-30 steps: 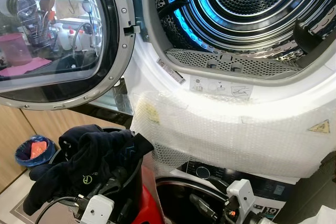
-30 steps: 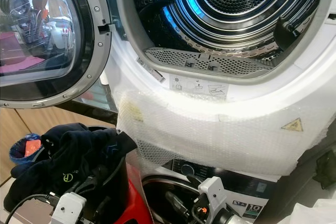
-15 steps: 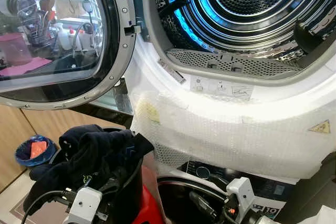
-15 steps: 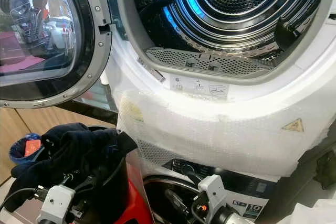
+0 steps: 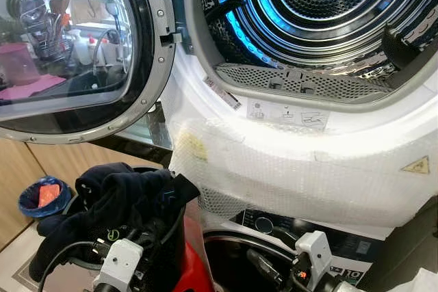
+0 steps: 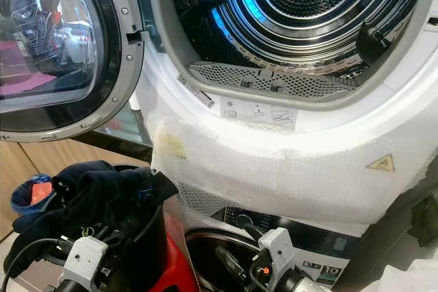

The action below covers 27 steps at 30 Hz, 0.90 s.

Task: Clothes washing

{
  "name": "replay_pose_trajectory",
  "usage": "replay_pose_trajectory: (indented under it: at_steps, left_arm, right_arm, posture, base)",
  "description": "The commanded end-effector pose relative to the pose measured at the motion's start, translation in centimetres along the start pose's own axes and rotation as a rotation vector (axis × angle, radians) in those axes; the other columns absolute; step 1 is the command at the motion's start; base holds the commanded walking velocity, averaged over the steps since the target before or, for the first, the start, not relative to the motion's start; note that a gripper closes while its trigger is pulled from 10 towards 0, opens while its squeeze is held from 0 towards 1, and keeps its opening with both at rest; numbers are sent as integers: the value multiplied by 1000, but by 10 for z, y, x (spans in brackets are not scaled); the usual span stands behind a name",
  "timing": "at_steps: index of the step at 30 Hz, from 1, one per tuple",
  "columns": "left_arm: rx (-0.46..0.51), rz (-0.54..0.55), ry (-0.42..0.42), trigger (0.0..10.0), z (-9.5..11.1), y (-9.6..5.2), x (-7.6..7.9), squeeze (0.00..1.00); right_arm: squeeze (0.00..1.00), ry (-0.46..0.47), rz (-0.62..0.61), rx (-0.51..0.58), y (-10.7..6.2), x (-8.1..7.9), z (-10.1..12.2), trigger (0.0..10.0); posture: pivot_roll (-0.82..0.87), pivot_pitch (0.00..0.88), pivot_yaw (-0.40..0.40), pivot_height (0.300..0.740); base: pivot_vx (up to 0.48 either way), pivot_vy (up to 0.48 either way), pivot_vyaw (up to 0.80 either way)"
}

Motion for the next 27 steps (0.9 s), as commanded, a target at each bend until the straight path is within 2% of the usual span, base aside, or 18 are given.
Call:
replay_pose_trajectory:
  at_steps: [1, 23, 24, 25, 26, 27]
  left_arm:
    - [11, -26, 17, 0, 2, 1, 2, 0]
    - [67, -99, 54, 0, 12, 1, 13, 0]
    - [93, -106, 64, 510, 17, -2, 12, 0]
    - [113, -100, 75, 2863, 21, -5, 11, 0]
    - [115, -98, 78, 2863, 21, -6, 10, 0]
    - [139, -87, 84, 10000, 25, -9, 9, 0]
  right_arm:
    - [0, 3, -6, 8, 0, 0, 1, 10000]
    - [0, 2, 6, -4, 2, -3, -3, 10000]
    - [0, 5, 10, -3, 3, -4, -3, 10000]
    - [0, 6, 12, -2, 4, -5, -4, 10000]
    - [0, 6, 12, -3, 4, -5, -4, 10000]
    - [0, 6, 14, -2, 5, -5, -4, 10000]
  posture:
    - [-33, 0, 42, 740]
    - [-19, 0, 44, 740]
    - [-11, 0, 45, 740]
    - [-7, 0, 48, 740]
    - [-7, 0, 48, 740]
    - [-4, 0, 50, 740]
  base:
    - [0, 0, 0]
    - [0, 0, 0]
    - [0, 0, 0]
    - [0, 0, 0]
    - [0, 0, 0]
    - [0, 0, 0]
Point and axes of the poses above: a point about 5 cm out from each wrist's last joint towards the gripper, its own y axis pointing out of the wrist towards the gripper, its own z axis along the axis of the wrist's last joint, x = y × z, the point moved 4 cm from there along y, pointing out of the wrist towards the gripper, and after that the axes turned 3 degrees about -y, right-handed, at the moved point
